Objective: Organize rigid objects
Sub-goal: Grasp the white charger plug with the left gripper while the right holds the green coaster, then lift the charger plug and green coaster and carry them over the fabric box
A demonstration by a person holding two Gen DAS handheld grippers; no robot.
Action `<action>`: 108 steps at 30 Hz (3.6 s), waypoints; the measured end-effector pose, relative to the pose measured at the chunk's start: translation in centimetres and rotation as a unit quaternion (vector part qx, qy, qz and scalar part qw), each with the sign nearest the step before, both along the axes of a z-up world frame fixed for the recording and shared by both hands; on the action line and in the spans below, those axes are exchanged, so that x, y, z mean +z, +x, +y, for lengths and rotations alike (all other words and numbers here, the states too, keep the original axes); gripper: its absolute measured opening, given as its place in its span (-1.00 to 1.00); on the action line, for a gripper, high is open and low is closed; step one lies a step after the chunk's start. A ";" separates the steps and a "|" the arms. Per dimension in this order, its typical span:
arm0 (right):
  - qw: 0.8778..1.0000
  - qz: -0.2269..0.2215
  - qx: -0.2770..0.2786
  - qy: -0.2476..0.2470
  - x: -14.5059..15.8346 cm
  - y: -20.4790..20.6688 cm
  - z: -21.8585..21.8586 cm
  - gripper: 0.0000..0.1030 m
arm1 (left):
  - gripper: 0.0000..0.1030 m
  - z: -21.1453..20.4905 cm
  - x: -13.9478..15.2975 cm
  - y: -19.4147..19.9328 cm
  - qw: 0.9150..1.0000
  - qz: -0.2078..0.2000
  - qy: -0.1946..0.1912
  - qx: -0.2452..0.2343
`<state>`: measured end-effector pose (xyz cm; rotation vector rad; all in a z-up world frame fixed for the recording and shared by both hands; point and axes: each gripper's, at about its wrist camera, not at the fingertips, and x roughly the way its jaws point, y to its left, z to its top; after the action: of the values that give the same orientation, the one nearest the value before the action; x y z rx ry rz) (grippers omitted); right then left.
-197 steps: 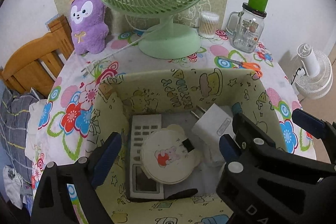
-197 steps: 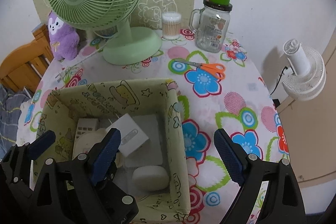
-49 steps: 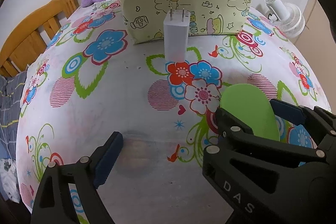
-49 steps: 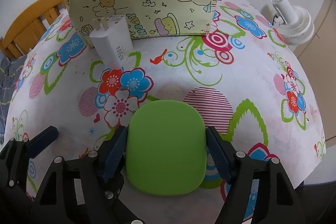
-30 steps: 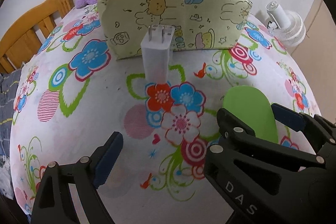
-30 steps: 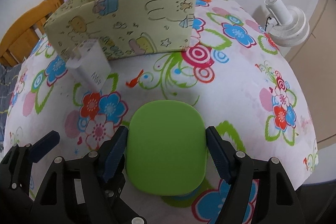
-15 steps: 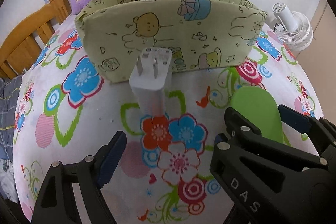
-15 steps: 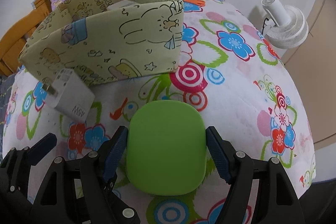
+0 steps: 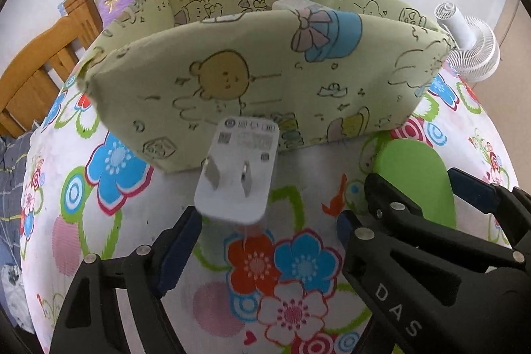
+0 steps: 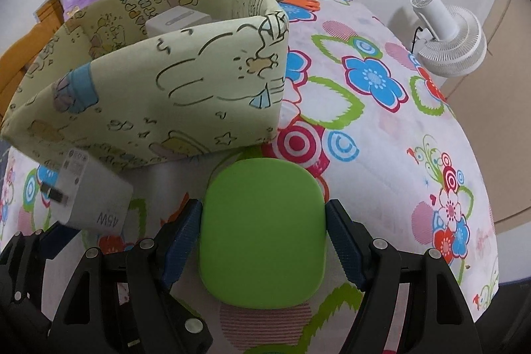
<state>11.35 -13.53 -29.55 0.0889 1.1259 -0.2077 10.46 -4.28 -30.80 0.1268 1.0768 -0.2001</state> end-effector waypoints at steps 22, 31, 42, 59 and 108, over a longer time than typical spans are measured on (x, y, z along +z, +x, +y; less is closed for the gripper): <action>1.000 0.002 -0.019 0.005 0.3 1.0 -1.2 0.50 | -0.47 -1.2 0.9 1.1 1.000 0.003 0.001 -0.012; 1.000 0.000 -0.013 0.015 1.8 -0.5 -0.7 0.50 | -0.47 -0.6 2.8 -0.5 1.000 0.018 0.015 -0.004; 0.999 -0.033 0.000 0.013 6.0 -2.5 -0.4 0.50 | -0.47 -0.1 6.2 -2.6 1.000 -0.005 0.000 0.018; 0.995 -0.098 0.011 0.015 13.1 -4.1 -0.1 0.50 | -0.47 0.6 12.3 -3.8 0.998 -0.044 -0.017 0.044; 0.987 -0.156 0.022 0.027 18.7 1.7 -0.8 0.50 | -0.47 -0.1 17.7 1.3 0.994 -0.099 -0.024 0.050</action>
<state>13.07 -14.32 -10.86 0.1384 0.8213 -0.1183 11.74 -4.36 -13.11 0.0480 0.8780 -0.1209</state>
